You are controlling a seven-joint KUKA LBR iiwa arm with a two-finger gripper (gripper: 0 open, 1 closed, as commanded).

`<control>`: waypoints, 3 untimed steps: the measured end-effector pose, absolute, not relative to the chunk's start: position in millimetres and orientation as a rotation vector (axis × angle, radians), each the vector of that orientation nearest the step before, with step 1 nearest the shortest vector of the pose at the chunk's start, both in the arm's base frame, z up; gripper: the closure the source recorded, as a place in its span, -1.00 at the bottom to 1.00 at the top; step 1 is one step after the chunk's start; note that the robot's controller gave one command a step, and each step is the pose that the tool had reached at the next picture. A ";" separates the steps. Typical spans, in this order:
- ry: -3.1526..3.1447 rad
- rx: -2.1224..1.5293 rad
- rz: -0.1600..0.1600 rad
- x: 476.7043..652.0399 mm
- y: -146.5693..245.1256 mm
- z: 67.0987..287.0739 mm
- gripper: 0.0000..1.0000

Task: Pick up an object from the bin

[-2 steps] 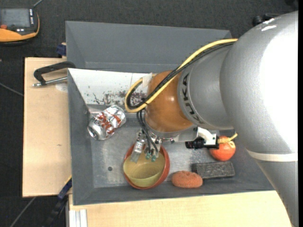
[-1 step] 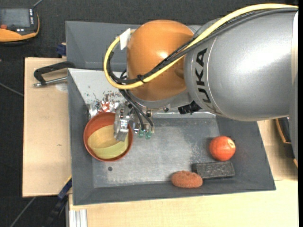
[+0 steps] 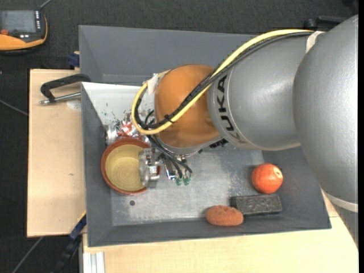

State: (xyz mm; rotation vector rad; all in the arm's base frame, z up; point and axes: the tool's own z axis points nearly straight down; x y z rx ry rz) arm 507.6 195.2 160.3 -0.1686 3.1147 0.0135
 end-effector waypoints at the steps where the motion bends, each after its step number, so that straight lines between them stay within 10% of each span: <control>1: 3.110 -0.167 0.018 508.7 196.3 163.2 -1.00; 2: 3.110 -0.168 0.018 508.7 196.3 163.2 1.00; 3: 3.110 -0.168 0.018 508.7 196.3 163.2 -1.00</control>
Offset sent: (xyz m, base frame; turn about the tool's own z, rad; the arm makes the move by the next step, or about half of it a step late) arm 0.0000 0.0000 0.0000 0.0000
